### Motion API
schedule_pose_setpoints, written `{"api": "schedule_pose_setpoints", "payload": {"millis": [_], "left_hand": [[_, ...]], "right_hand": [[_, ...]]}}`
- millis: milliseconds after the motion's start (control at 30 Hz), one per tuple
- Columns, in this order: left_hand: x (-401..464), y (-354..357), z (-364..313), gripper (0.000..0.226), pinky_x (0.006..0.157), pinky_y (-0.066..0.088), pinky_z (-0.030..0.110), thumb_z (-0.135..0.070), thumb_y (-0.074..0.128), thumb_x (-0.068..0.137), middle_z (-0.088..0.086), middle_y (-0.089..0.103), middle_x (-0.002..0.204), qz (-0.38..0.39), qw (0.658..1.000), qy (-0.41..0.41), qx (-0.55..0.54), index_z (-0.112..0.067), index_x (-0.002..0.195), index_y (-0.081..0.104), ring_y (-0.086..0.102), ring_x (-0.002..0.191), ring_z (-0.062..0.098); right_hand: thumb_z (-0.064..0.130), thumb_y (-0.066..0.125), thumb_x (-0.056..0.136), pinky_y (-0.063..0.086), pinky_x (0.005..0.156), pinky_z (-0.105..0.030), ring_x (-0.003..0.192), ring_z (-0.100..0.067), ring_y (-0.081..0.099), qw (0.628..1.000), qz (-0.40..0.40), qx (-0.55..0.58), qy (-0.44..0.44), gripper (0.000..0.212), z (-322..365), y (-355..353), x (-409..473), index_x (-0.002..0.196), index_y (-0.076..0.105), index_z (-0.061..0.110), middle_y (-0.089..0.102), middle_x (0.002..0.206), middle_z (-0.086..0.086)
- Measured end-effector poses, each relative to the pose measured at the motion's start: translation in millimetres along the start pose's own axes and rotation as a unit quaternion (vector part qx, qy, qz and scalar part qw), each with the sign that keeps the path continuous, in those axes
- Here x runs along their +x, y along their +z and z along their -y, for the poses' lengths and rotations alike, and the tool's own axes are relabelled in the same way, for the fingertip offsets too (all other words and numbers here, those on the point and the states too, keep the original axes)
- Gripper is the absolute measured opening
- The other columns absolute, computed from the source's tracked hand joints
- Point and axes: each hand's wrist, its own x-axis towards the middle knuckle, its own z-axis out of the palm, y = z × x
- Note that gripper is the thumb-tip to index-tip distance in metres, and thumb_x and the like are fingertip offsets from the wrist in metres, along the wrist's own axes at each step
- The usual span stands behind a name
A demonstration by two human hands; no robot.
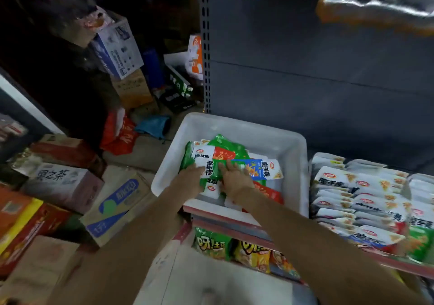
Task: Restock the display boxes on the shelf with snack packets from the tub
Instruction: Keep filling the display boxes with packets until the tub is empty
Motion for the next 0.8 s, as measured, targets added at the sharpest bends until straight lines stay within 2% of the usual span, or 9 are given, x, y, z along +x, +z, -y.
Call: {"api": "schedule_pose_setpoints", "payload": {"millis": [100,167,233,333,467,533,600,700,800], "left_hand": [[3,2,1,0.067,0.105,0.038,0.035,-0.006,0.063,0.085,0.011,0.037,0.144,-0.016,0.999,0.025,-0.021,-0.011,0.144,0.033,0.044,0.127,0.026],[3,0,-2,0.062,0.102,0.040,0.032,-0.002,0.064,0.084,0.013,0.045,0.137,-0.044,0.997,0.038,-0.047,-0.007,0.140,0.039,0.048,0.121,0.025],[0,-4,-4,0.062,0.101,0.040,0.032,-0.002,0.064,0.084,0.013,0.046,0.136,-0.077,0.994,0.040,-0.070,-0.008,0.140,0.037,0.049,0.121,0.026],[-4,-12,-9,0.073,0.100,0.044,0.037,-0.009,0.064,0.086,0.008,0.045,0.142,-0.142,0.981,0.017,-0.135,-0.017,0.147,0.025,0.052,0.119,0.025],[-16,-24,-31,0.053,0.093,0.041,0.022,-0.016,0.067,0.086,0.003,0.055,0.132,-0.197,0.951,0.024,-0.238,-0.014,0.132,0.042,0.053,0.119,0.018],[-23,-30,-47,0.017,0.074,0.044,0.014,-0.017,0.065,0.086,0.003,0.067,0.109,-0.200,0.938,0.059,-0.277,-0.015,0.099,0.053,0.063,0.098,0.013],[-31,-35,-66,0.016,0.058,0.042,0.013,-0.019,0.062,0.089,0.006,0.070,0.087,-0.207,0.930,0.093,-0.288,-0.011,0.079,0.052,0.063,0.075,0.007],[-42,-39,-101,0.019,0.062,0.047,0.018,-0.014,0.060,0.090,0.011,0.070,0.083,-0.208,0.909,0.155,-0.325,0.004,0.087,0.057,0.062,0.067,0.004],[-49,-37,-146,0.014,0.070,0.052,0.030,-0.012,0.059,0.091,0.006,0.069,0.082,-0.182,0.891,0.201,-0.365,0.001,0.096,0.060,0.065,0.072,0.011]], "right_hand": [[-0.001,0.049,0.090,0.046,0.091,-0.040,0.115,-0.031,0.054,0.997,-0.054,-0.061,0.001,0.051,2,1,-1,0.137,0.032,0.007,0.051,0.129,-0.014],[-0.003,0.051,0.089,0.046,0.074,-0.032,0.101,-0.026,0.060,0.992,-0.065,-0.107,-0.029,0.039,-1,-2,-5,0.126,0.044,0.006,0.059,0.114,-0.010],[-0.003,0.050,0.089,0.047,0.076,-0.032,0.101,-0.025,0.060,0.993,-0.071,-0.090,-0.030,0.034,-2,-7,-9,0.121,0.048,0.008,0.060,0.113,-0.010],[0.003,0.043,0.095,0.049,0.081,-0.038,0.098,-0.030,0.061,0.990,-0.086,0.105,0.026,0.024,-7,-21,-13,0.115,0.055,0.009,0.063,0.107,-0.015],[0.008,0.053,0.092,0.039,0.058,-0.018,0.067,-0.011,0.051,0.903,-0.093,0.419,0.006,0.027,-26,-37,-31,0.070,0.055,0.024,0.058,0.072,0.001],[0.002,0.055,0.089,0.040,0.059,-0.012,0.067,-0.008,0.054,0.873,-0.095,0.478,-0.004,0.021,-35,-46,-44,0.077,0.063,0.016,0.062,0.075,0.002],[-0.001,0.057,0.086,0.043,0.063,-0.016,0.072,-0.010,0.057,0.862,-0.112,0.495,-0.008,0.014,-46,-56,-55,0.089,0.067,0.008,0.064,0.081,-0.001],[0.003,0.061,0.087,0.050,0.073,-0.028,0.074,-0.007,0.060,0.823,-0.169,0.542,-0.026,0.019,-69,-75,-74,0.090,0.061,0.021,0.065,0.082,0.009],[-0.001,0.059,0.088,0.050,0.071,-0.018,0.076,0.004,0.061,0.783,-0.229,0.574,-0.065,0.020,-98,-96,-107,0.101,0.060,0.015,0.065,0.088,0.012]]}}
